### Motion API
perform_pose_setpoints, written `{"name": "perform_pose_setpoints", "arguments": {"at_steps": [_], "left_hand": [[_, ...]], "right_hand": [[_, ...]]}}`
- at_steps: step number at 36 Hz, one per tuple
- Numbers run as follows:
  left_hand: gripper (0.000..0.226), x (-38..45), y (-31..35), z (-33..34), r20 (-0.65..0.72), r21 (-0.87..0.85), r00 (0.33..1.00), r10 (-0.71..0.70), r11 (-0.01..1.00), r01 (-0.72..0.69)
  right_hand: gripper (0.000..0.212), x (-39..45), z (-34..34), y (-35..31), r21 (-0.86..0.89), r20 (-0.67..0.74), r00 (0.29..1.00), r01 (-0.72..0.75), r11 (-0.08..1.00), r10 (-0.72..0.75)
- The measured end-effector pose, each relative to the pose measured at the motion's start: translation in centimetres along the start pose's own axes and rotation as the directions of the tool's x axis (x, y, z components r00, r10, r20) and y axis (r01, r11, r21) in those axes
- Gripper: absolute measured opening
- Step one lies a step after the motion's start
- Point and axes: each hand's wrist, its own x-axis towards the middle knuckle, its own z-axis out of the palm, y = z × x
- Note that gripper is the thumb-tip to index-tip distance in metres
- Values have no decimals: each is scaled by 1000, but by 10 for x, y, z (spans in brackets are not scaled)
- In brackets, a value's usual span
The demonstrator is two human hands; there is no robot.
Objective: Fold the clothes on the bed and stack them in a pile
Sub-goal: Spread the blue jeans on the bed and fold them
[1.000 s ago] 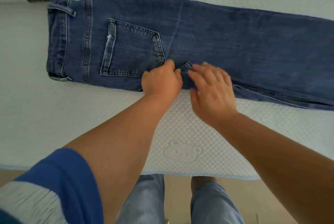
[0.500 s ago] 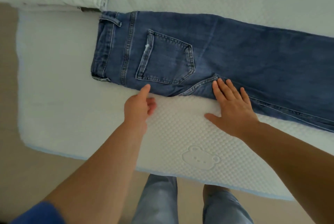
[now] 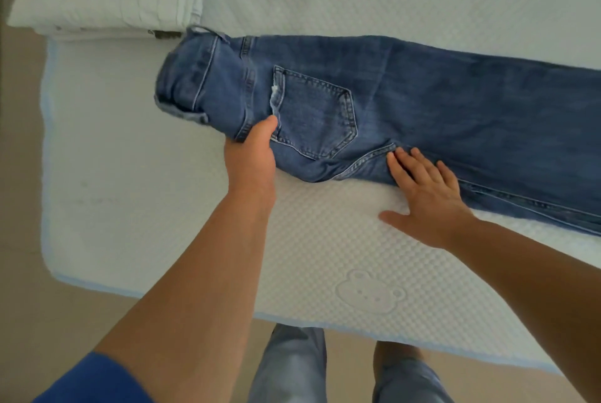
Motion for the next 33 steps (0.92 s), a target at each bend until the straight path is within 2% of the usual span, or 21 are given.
{"name": "perform_pose_setpoints", "arguments": {"at_steps": [1,2,3,5,7,8,10,12,15,18,21,26,30,31,33], "left_hand": [[30,-5,1,4,22,153,991,134,979,-136],[34,-11,2,9,87,283,959,271,916,-285],[36,-19,1,14,184,363,900,396,823,-437],[36,-34,-7,27,417,405,725,548,601,-688],[47,-44,-23,41,648,440,577,498,374,-816],[53,-46,-34,45,737,474,543,403,264,-840],[61,-51,-59,48,813,557,557,167,54,-829],[66,-50,-82,47,811,584,585,16,-82,-808],[67,-43,-93,48,797,603,603,27,-97,-792],[65,-40,-92,47,811,585,585,26,-78,-807],[63,-44,-90,44,825,565,565,24,-64,-823],[66,-64,-95,56,816,574,578,27,-162,-803],[47,-83,-101,78,859,509,501,107,-71,-858],[44,-85,-103,82,862,503,497,104,-47,-863],[40,-89,-105,86,844,533,532,76,-3,-846]], "right_hand": [[94,0,0,-1,3,-1,1000,3,1000,-3],[94,-1,-1,-2,7,-2,1000,5,1000,-5],[93,-1,-1,-2,13,-4,1000,6,1000,-5],[93,-1,-2,-3,23,-13,1000,11,1000,-11],[92,-2,-2,-3,31,-29,1000,13,999,-12],[89,-2,-2,-3,33,-37,999,13,999,-12],[77,-4,-2,-2,58,-35,999,12,998,-10],[66,-7,-2,-1,105,-51,998,32,994,-27],[62,-12,-4,3,102,-150,987,72,992,-57],[49,-29,-5,12,110,-305,950,100,989,-62],[49,-57,0,30,147,-412,911,59,987,7],[40,-94,11,66,209,-411,887,-134,969,211],[35,-103,15,88,233,-377,888,-183,955,262],[34,-104,16,92,243,-376,888,-181,953,265],[31,-104,18,97,280,-379,886,-164,946,266]]}}
